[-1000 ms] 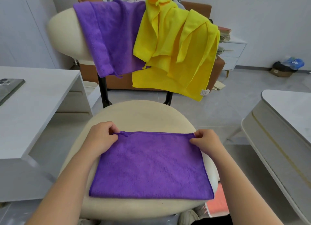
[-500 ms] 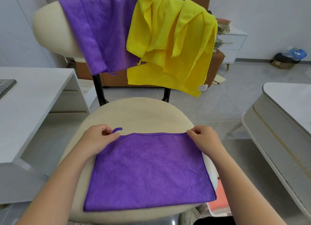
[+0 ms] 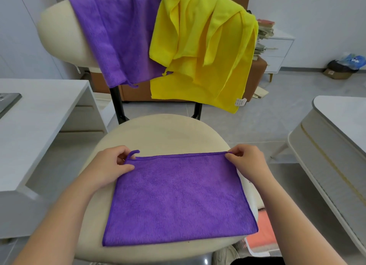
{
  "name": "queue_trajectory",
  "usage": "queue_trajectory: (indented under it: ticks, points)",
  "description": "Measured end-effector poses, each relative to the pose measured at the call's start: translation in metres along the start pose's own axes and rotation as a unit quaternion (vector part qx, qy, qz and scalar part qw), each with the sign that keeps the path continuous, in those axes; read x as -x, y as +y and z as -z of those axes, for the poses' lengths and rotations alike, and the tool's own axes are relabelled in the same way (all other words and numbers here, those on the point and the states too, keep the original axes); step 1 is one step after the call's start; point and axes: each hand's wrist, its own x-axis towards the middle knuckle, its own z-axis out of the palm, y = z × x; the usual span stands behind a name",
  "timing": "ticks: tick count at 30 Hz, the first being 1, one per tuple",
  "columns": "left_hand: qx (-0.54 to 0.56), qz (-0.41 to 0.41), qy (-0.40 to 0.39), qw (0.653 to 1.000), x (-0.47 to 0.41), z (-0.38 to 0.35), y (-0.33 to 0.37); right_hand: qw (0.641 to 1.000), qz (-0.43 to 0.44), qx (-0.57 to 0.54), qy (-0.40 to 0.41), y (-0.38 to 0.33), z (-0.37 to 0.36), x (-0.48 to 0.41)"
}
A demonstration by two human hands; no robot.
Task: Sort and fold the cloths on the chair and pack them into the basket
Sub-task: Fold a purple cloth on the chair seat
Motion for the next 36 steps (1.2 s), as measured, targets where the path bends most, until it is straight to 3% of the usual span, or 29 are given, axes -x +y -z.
queue_trajectory:
  ticks: [7, 20, 24, 27, 29, 31, 34, 36]
  points:
    - [-0.006, 0.0, 0.079, 0.997, -0.002, -0.001, -0.003, 1.0, -0.011, 0.008, 0.001, 0.001, 0.0, -0.001]
    - [0.071, 0.071, 0.147, 0.984, -0.011, -0.008, -0.006, 0.999, -0.028, -0.015, 0.029, 0.004, -0.012, -0.009]
    - [0.009, 0.057, 0.171, 0.983, -0.006, -0.018, 0.0, 0.998, -0.034, -0.014, 0.046, 0.003, -0.017, -0.008]
    - [-0.095, 0.02, 0.214, 0.972, 0.0, -0.023, 0.007, 0.993, 0.042, 0.061, 0.094, -0.004, -0.022, -0.002]
    - [-0.141, -0.048, 0.178, 0.973, 0.006, -0.029, 0.016, 0.985, 0.116, 0.108, 0.074, -0.016, -0.026, 0.007]
    - [-0.194, -0.1, 0.073, 0.973, 0.013, -0.04, 0.025, 0.973, 0.175, 0.147, -0.024, -0.025, -0.036, 0.019]
    - [-0.29, -0.115, -0.045, 0.949, 0.021, -0.055, 0.03, 0.933, 0.184, 0.262, -0.167, -0.019, -0.057, 0.03]
    - [-0.318, -0.113, -0.065, 0.939, 0.021, -0.06, 0.026, 0.918, 0.187, 0.308, -0.166, -0.014, -0.063, 0.03]
